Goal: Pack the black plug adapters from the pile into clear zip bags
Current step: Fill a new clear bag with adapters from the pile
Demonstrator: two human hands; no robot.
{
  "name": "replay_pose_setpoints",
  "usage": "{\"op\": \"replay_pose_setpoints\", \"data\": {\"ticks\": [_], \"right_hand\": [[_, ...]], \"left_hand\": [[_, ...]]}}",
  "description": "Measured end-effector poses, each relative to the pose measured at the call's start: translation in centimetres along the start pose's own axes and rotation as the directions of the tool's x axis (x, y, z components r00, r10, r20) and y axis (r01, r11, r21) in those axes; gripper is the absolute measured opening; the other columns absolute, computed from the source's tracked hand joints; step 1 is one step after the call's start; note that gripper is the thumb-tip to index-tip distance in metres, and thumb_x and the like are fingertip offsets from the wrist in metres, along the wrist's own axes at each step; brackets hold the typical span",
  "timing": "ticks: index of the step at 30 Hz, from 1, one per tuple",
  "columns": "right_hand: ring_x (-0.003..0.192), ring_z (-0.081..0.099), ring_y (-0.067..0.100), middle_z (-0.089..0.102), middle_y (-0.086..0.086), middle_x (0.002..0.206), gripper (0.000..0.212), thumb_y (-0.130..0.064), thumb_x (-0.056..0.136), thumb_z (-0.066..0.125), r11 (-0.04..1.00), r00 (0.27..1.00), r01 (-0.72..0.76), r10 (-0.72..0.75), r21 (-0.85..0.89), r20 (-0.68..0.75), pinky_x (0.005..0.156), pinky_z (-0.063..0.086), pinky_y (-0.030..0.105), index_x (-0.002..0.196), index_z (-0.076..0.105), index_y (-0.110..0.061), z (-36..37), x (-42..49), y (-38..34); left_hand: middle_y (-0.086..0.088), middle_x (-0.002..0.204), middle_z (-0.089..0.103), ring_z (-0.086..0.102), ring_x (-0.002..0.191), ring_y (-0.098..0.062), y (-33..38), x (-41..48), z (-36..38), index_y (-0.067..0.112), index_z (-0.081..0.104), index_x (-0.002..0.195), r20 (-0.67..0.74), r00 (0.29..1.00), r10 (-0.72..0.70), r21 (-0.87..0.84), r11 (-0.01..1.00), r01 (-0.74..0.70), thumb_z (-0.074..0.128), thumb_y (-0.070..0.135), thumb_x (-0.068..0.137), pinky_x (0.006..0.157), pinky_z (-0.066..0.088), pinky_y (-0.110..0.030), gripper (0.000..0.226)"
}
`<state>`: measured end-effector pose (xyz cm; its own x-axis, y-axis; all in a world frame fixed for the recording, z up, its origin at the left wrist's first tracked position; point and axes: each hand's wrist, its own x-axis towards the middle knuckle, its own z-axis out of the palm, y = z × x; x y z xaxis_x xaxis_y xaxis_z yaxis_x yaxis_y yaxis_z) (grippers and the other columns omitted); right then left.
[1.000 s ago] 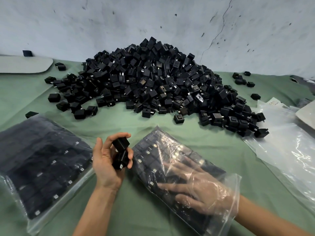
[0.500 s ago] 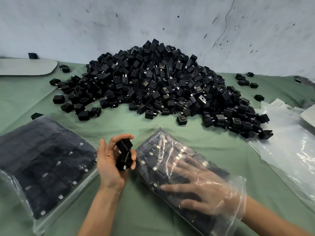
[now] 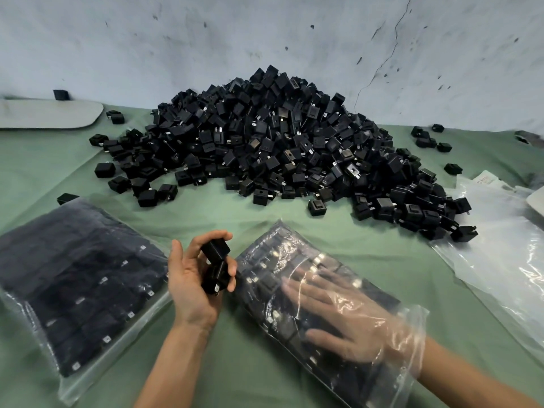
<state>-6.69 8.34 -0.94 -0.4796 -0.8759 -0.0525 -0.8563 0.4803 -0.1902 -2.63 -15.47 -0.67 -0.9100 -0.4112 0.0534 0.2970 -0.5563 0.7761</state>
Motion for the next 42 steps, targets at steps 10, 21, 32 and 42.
{"op": "replay_pose_setpoints", "data": {"ticks": [10,21,32,42], "right_hand": [[0.142,-0.021,0.000,-0.017,-0.027,0.154,0.054,-0.057,0.096,0.009,0.999,0.999,-0.040,0.039,0.023,0.024,0.116,-0.011,0.047,0.148,0.002,-0.040,-0.3,1.6,-0.7],[0.140,-0.027,0.008,-0.027,-0.020,0.153,0.044,-0.059,0.097,0.011,0.996,0.999,-0.037,0.038,-0.087,0.015,0.106,-0.018,0.059,0.140,-0.002,-0.063,-0.1,2.1,-1.5],[0.146,-0.011,0.007,-0.008,-0.019,0.158,0.044,-0.052,0.101,0.021,0.994,0.998,0.046,-0.051,-0.100,-0.042,0.109,-0.006,0.061,0.143,0.011,-0.058,0.1,1.6,-1.0],[0.145,-0.011,0.007,-0.006,-0.018,0.158,0.055,-0.033,0.095,0.027,0.995,0.999,0.040,-0.042,-0.089,-0.015,0.113,-0.010,0.056,0.140,0.012,-0.060,0.0,2.9,-1.2]], "left_hand": [[-0.016,0.108,0.059,0.048,0.051,-0.019,-0.1,0.1,-0.1,0.017,0.072,0.084,0.000,1.000,0.000,0.006,1.000,0.000,0.020,0.052,0.098,0.039,0.036,-0.021,0.064],[-0.013,0.105,0.062,0.048,0.050,-0.018,0.0,0.1,-0.2,0.017,0.071,0.085,0.011,1.000,0.005,0.006,1.000,-0.005,0.020,0.052,0.098,0.038,0.037,-0.022,0.063],[-0.012,0.097,0.064,0.048,0.049,-0.018,0.1,0.3,-0.3,0.015,0.072,0.082,-0.013,1.000,0.003,-0.105,0.994,-0.004,0.031,0.054,0.089,0.039,0.036,-0.018,0.057],[-0.013,0.098,0.064,0.048,0.048,-0.018,0.2,0.3,-0.2,0.015,0.072,0.083,-0.014,1.000,-0.010,-0.108,0.994,0.009,0.029,0.054,0.092,0.038,0.035,-0.018,0.059]]}}
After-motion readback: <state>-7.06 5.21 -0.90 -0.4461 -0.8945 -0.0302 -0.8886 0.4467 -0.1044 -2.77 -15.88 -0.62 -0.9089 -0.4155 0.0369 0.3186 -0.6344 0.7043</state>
